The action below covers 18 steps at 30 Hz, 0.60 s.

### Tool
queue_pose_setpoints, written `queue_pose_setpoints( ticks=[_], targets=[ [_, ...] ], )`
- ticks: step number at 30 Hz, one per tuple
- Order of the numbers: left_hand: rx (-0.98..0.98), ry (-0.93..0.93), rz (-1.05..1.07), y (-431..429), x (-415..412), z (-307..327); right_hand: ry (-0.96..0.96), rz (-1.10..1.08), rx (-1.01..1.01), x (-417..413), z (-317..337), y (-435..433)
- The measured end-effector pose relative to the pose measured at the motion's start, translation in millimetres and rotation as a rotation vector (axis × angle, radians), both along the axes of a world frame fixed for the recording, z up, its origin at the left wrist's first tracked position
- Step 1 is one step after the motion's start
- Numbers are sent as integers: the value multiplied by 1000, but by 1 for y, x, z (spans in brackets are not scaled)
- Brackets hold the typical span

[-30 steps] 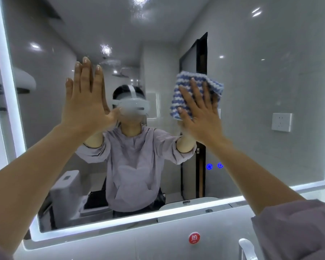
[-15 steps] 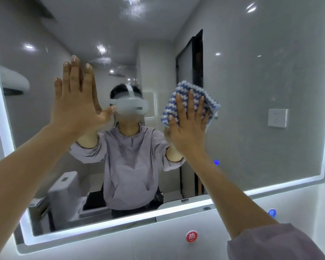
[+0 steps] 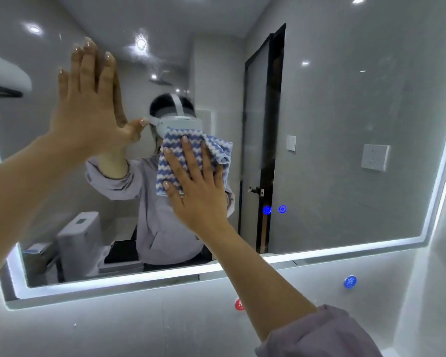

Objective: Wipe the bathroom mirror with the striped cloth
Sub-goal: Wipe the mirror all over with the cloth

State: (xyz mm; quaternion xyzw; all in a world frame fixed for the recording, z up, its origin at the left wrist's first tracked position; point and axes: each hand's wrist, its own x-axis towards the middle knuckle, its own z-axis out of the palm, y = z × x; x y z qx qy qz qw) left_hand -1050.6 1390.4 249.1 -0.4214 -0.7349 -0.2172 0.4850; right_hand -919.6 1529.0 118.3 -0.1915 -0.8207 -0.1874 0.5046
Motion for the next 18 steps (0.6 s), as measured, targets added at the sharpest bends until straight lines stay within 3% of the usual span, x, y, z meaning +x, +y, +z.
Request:
queue_pose_setpoints(
  ticks=[9, 18],
  targets=[
    [-1, 1, 13, -1, 2, 2, -57, -75, 54, 25, 3, 30],
    [11, 6, 0, 1, 3, 1, 140, -173, -100, 103, 3, 106]
  ],
)
